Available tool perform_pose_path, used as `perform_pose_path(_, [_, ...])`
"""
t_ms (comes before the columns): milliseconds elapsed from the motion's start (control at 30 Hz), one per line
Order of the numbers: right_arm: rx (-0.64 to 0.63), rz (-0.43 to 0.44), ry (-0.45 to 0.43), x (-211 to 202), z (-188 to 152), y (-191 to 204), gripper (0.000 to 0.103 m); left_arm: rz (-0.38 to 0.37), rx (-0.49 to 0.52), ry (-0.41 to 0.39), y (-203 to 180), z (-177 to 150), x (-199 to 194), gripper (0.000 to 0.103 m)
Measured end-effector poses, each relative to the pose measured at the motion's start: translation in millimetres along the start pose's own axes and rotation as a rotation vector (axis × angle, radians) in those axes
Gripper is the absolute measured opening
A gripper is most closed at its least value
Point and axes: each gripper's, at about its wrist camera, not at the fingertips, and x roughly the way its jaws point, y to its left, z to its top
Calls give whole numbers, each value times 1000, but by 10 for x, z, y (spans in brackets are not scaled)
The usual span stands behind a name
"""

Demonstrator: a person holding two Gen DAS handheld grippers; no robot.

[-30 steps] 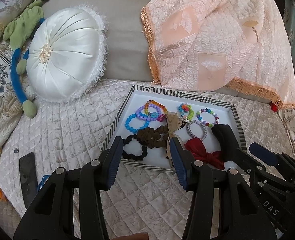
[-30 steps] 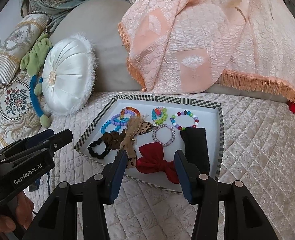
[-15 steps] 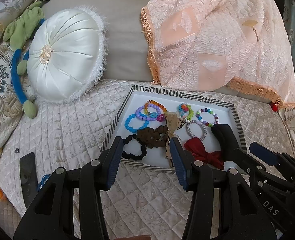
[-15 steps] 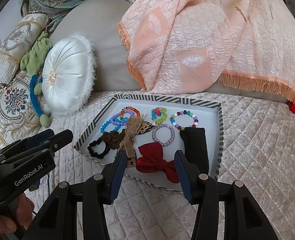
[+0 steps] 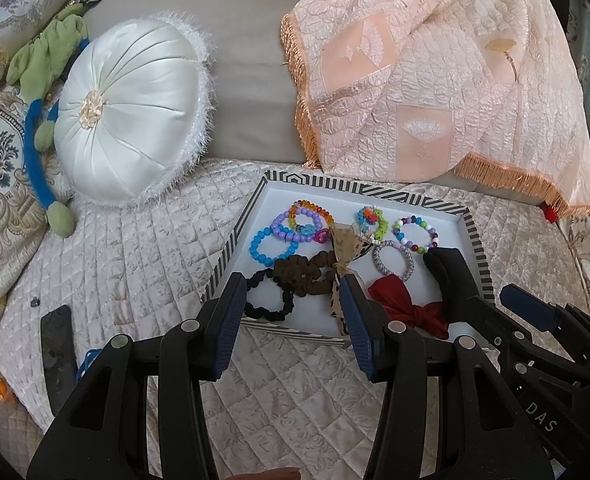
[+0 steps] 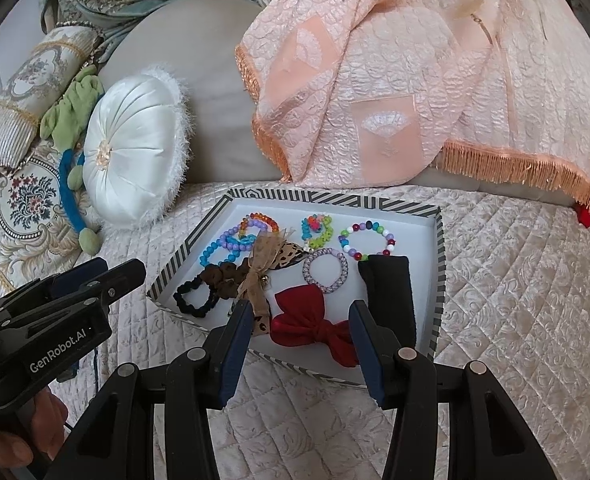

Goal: Organize jewelry

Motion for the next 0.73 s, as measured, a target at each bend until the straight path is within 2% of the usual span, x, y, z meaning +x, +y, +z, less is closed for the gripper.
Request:
perform_pose_path(533, [-4, 12, 11, 0, -26, 18, 48, -12, 10, -16, -37, -28, -24, 48])
perform_pose_path(733, [12, -1, 4, -58, -75, -117, 48, -4, 22, -11, -63, -76, -44, 48])
